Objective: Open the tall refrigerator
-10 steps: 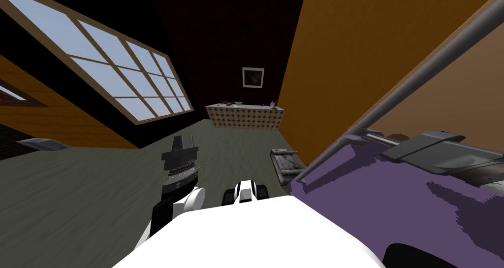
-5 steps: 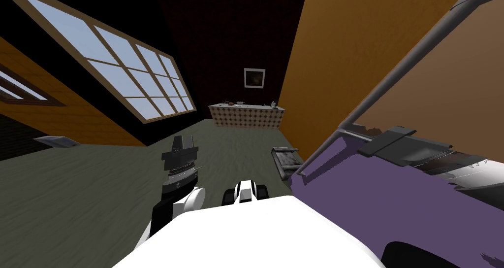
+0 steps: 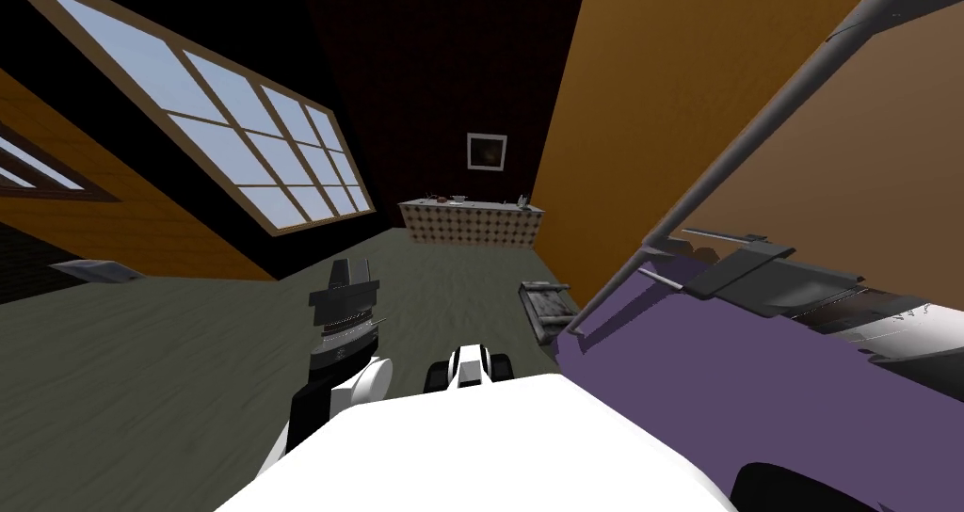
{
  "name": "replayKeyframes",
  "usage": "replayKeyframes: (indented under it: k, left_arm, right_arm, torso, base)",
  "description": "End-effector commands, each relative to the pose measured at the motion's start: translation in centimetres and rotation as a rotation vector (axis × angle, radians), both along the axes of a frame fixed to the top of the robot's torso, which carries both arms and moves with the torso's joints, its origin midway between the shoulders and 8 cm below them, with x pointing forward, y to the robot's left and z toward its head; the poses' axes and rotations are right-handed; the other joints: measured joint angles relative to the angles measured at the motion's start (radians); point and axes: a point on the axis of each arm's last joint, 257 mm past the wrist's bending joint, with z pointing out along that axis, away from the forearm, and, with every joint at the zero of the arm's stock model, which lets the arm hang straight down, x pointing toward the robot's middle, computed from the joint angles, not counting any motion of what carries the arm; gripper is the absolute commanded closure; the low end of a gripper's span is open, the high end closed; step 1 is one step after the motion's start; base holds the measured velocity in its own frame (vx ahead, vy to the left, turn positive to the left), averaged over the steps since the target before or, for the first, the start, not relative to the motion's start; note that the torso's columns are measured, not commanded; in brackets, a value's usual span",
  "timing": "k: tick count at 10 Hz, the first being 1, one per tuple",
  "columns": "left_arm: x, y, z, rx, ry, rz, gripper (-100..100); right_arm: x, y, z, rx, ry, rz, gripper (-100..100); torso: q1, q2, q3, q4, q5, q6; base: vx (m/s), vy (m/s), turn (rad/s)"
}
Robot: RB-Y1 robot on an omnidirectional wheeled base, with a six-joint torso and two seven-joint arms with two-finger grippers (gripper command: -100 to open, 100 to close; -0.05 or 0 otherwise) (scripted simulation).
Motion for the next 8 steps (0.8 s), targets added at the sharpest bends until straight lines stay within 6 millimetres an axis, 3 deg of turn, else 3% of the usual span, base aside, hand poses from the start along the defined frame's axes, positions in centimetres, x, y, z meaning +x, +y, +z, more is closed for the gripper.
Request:
replayKeyframes:
  k: [1,6,7,8]
  left_arm:
    - [0.0,0.0,0.0,0.0,0.0,0.0,0]
    - [0.0,0.0,0.0,0.0,0.0,0.0,0]
    - [0.0,0.0,0.0,0.0,0.0,0.0,0]
    - [0.0,0.0,0.0,0.0,0.0,0.0,0]
  right_arm:
    - [-1.0,-2.8,0.1,0.01,0.003,-0.075,-100]
    - [-3.2,-8.8,0.1,0.026,0.008,-0.236,-100]
    - [-3.5,-9.4,0.1,0.028,0.008,-0.252,-100]
    - [-3.3,-8.6,0.2,0.026,0.008,-0.238,-100]
  torso:
    - [0.002,0.003,0.002,0.001,0.001,0.0]
    - [0.007,0.008,0.005,0.003,0.002,0.0]
    - [0.005,0.006,0.004,0.002,0.002,0.0]
    - [0.006,0.005,0.004,0.002,0.002,0.0]
  base:
    - [0.149,-0.122,-0.022]
    - [0.12,-0.099,-0.025]
    - [0.133,-0.098,-0.017]
    - [0.059,-0.039,0.002]
